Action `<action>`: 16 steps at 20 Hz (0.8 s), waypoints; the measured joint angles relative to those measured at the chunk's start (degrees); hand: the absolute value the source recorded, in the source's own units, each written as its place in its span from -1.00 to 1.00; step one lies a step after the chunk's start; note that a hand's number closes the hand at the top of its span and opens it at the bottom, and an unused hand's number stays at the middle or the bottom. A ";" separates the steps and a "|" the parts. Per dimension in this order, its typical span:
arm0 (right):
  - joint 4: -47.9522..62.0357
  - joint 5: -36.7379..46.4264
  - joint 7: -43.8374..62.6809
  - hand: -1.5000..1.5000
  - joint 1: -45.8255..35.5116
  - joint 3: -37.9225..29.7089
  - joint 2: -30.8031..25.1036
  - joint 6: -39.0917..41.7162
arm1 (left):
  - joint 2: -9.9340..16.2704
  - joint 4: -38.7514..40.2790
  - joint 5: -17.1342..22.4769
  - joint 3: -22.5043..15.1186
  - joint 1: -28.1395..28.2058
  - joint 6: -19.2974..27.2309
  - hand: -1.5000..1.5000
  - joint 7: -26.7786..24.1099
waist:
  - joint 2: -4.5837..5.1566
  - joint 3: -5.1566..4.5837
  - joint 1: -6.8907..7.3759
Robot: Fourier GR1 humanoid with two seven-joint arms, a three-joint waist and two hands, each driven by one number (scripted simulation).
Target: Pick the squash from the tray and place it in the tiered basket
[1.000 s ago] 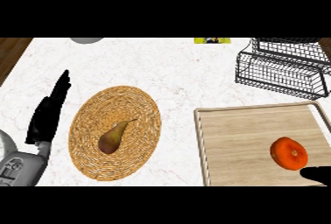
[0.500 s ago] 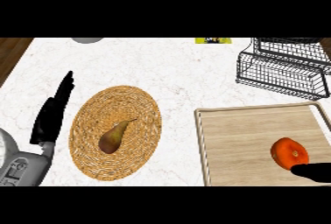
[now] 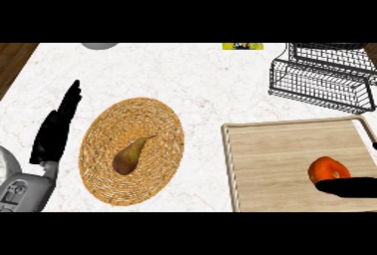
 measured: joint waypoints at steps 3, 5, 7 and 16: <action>3.04 0.13 0.09 -1.00 -2.80 1.78 2.33 -0.27 | -0.01 -0.60 -0.21 0.22 0.68 -0.26 0.00 0.00 | -0.05 0.03 0.01; 4.75 0.32 0.30 -1.00 -4.69 2.83 3.99 -0.32 | -0.57 -0.39 -0.47 0.34 0.72 -0.03 0.00 -0.09 | -0.08 0.04 -0.18; 5.79 1.08 0.12 -1.00 -5.65 4.57 6.00 -0.98 | -0.57 -0.66 -0.83 0.46 1.28 -0.01 0.00 -0.10 | -0.15 0.06 -0.39; 11.13 0.64 -0.41 1.00 -12.02 10.59 12.20 1.48 | -1.30 0.64 -1.29 1.83 0.84 -0.92 0.00 -0.38 | -0.21 0.10 -0.87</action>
